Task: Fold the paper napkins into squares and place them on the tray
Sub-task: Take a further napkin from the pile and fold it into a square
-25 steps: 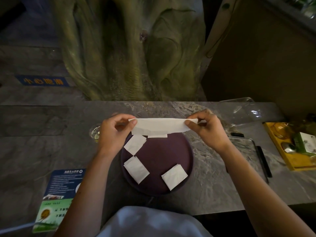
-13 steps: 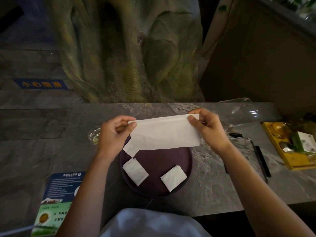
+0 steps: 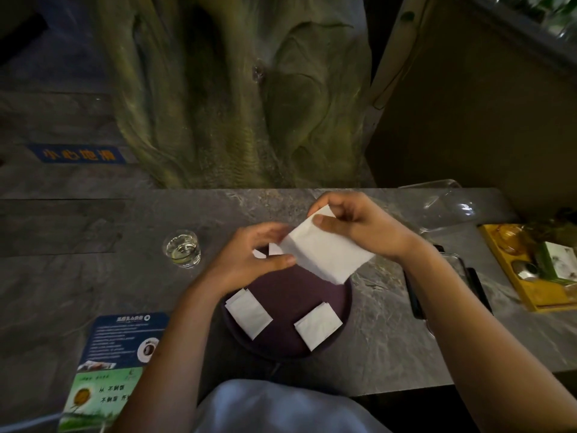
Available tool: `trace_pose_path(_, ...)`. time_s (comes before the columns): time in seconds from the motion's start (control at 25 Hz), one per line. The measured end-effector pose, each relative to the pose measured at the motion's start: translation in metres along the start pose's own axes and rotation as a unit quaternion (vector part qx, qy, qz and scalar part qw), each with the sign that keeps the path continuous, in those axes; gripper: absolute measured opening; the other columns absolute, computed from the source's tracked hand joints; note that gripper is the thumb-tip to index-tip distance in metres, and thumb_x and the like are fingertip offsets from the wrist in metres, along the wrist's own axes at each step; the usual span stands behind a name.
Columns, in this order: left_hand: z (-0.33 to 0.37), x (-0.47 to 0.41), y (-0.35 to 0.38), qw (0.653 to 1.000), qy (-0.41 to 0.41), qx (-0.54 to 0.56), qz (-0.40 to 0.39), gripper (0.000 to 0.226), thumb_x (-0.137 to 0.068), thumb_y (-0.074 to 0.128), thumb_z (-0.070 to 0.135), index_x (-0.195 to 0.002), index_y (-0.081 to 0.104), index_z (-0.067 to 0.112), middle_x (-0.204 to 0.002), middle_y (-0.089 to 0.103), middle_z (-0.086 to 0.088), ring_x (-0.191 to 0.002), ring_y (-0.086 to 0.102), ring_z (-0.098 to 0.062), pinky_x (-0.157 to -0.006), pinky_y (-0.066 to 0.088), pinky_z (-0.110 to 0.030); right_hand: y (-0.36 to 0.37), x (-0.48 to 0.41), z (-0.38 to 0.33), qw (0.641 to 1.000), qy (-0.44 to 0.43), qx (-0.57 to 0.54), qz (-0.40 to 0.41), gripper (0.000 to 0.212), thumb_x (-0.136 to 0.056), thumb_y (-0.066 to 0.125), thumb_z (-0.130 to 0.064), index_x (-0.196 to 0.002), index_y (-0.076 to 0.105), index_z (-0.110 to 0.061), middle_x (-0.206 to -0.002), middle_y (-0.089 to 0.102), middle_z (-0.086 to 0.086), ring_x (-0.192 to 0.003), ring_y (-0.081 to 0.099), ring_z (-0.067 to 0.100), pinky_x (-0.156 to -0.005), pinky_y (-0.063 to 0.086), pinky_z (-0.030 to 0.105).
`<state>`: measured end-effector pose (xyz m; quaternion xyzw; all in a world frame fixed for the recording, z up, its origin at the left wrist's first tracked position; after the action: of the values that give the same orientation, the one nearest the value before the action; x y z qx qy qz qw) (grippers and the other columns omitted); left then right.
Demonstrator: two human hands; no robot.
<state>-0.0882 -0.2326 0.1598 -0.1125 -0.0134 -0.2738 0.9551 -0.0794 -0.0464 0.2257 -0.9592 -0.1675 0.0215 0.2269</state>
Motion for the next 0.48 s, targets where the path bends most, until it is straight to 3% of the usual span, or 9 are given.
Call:
trace_pose_path(0.12,0.007,0.000,0.012,0.999,0.011,0.019,-0.023,0.020,-0.078,0.077,0.009,-0.094,0.071,0.019,-0.095,0.075,-0.004,-0.091,0.069,-0.008,-0.089,0.052,-0.030,-0.004,-0.008,-0.005,0.999,0.009,-0.043,0.014,0.017,-0.095,0.059,-0.011,-0.108,0.061,0.000,-0.080,0.062,0.035,-0.067,0.061,0.029,-0.057,0.050,0.032)
trace_pose_path(0.28,0.008,0.005,0.016,0.994,-0.026,0.106,-0.028,0.015,-0.083,0.069,0.004,-0.096,0.070,0.013,-0.096,0.076,-0.001,-0.092,0.071,-0.013,-0.077,0.056,-0.027,-0.005,-0.006,0.010,0.979,0.118,-0.161,0.037,0.017,-0.095,0.058,-0.019,-0.112,0.061,-0.015,-0.091,0.066,0.018,-0.081,0.066,0.028,-0.062,0.056,0.029)
trace_pose_path(0.36,0.008,0.006,0.014,0.991,-0.032,0.130,-0.020,0.015,-0.086,0.065,0.005,-0.102,0.066,0.006,-0.100,0.075,-0.006,-0.092,0.071,-0.018,-0.076,0.058,-0.030,-0.001,-0.002,0.020,0.947,0.158,-0.274,0.062,0.023,-0.096,0.055,-0.023,-0.116,0.059,-0.015,-0.101,0.066,0.010,-0.088,0.066,0.023,-0.067,0.058,0.029)
trace_pose_path(0.48,0.008,0.006,0.009,0.985,-0.043,0.166,0.025,0.015,-0.087,0.065,0.006,-0.101,0.063,0.007,-0.097,0.075,-0.010,-0.087,0.071,-0.022,-0.071,0.058,-0.034,0.015,0.005,0.040,0.868,0.177,-0.459,0.070,0.049,-0.091,0.054,-0.036,-0.131,0.053,-0.009,-0.122,0.061,0.016,-0.104,0.061,0.028,-0.080,0.058,0.036)
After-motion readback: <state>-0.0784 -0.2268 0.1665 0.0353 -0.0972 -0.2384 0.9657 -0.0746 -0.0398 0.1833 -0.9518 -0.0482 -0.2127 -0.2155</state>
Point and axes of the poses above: each hand's wrist, its own x-axis away from the middle knuckle, its own y-axis out of the palm, z = x × y, the point moved 5 cm from there along -x, towards the middle knuckle
